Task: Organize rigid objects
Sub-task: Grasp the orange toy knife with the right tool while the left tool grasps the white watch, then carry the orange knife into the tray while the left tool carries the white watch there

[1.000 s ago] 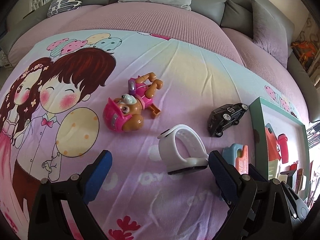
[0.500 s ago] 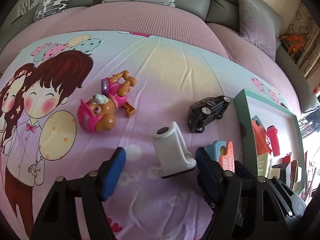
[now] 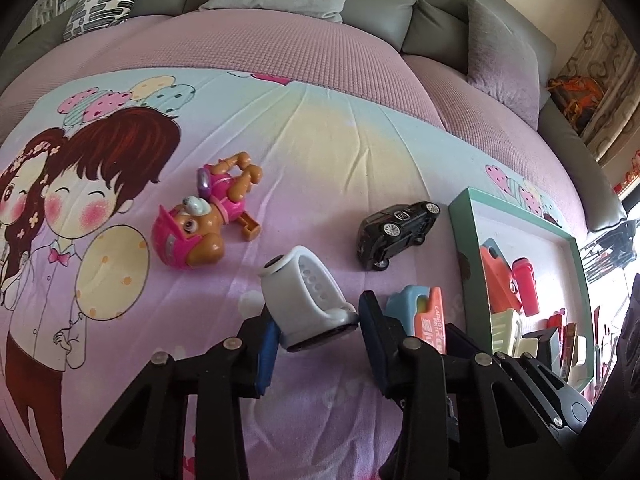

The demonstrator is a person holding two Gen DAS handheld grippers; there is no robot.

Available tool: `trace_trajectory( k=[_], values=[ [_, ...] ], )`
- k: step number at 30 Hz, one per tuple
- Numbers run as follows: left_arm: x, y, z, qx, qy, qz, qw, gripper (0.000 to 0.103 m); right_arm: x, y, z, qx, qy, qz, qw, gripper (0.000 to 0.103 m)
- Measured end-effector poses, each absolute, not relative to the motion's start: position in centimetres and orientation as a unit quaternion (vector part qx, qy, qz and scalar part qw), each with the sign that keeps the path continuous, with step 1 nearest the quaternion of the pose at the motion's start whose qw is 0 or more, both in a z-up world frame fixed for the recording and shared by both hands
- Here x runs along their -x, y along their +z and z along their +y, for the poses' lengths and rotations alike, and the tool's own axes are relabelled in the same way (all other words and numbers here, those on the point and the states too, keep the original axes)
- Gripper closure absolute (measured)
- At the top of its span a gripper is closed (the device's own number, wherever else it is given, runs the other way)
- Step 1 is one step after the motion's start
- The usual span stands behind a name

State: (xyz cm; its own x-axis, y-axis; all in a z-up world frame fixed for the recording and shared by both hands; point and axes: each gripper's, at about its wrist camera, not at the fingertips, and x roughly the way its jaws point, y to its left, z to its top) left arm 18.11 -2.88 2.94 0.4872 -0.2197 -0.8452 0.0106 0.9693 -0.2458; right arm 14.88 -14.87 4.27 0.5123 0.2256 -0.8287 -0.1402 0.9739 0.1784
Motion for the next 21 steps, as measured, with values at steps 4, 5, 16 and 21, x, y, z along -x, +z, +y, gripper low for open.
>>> trace_trajectory(
  k=[4, 5, 16, 21],
  values=[
    [-17.9, 3.4, -2.3, 0.109, -0.058, 0.495, 0.860, 0.063, -14.8, 4.4, -15.2, -0.057, 0.110, 0.482, 0.867, 0.054],
    [-17.8, 3.6, -2.2, 0.111, -0.057, 0.492, 0.862, 0.063, -14.8, 4.4, -15.3, -0.059, 0.110, 0.481, 0.868, 0.054],
    [-16.3, 7.6, -1.2, 0.113, -0.058, 0.441, 0.889, 0.063, -13.8, 7.2, -16.7, -0.074, 0.106, 0.444, 0.887, 0.055],
    [-15.6, 9.4, -0.8, 0.112, -0.056, 0.418, 0.900, 0.063, -13.1, 9.1, -17.5, -0.072, 0.096, 0.424, 0.898, 0.055]
  ],
)
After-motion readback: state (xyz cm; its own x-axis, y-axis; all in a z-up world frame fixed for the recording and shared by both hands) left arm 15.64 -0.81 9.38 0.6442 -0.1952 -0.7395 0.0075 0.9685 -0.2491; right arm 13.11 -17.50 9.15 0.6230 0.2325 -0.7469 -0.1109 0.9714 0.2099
